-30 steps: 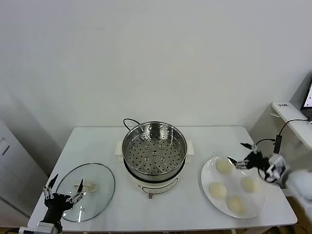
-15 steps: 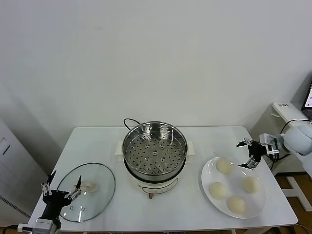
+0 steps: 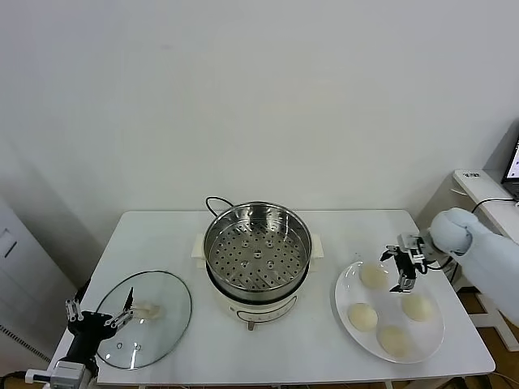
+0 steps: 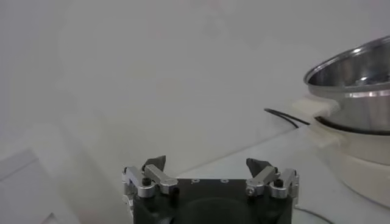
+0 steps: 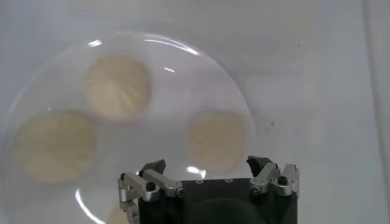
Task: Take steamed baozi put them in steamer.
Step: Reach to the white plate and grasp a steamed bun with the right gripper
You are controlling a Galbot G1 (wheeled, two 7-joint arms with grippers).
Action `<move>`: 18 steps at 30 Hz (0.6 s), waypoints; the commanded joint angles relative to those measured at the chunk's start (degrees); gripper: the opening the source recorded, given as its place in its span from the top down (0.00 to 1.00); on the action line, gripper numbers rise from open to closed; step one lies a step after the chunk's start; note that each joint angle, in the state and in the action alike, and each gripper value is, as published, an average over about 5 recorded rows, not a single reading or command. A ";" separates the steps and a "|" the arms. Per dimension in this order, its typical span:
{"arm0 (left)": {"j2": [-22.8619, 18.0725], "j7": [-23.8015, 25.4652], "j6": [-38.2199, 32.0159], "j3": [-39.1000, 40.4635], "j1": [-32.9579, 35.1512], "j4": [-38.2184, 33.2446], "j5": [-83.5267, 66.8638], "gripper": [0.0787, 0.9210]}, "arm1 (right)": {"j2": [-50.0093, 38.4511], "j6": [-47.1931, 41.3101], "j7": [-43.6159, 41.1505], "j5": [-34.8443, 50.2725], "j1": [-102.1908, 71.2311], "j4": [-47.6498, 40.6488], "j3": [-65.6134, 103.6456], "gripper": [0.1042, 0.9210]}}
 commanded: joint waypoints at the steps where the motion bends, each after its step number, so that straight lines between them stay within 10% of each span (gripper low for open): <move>1: 0.16 -0.08 0.06 0.02 -0.01 -0.20 0.00 0.12 | 3.25 0.08 2.37 -1.93 1.57 -1.86 -3.67 0.12; 10: 0.36 -0.09 0.35 0.07 -0.15 -0.64 0.07 0.12 | 4.58 0.05 3.57 -3.89 1.16 -3.38 -3.52 0.16; 18: 0.18 -0.06 0.31 0.14 -0.19 -0.70 0.20 0.12 | 3.10 -0.19 3.25 -4.14 2.56 -2.76 -4.68 0.40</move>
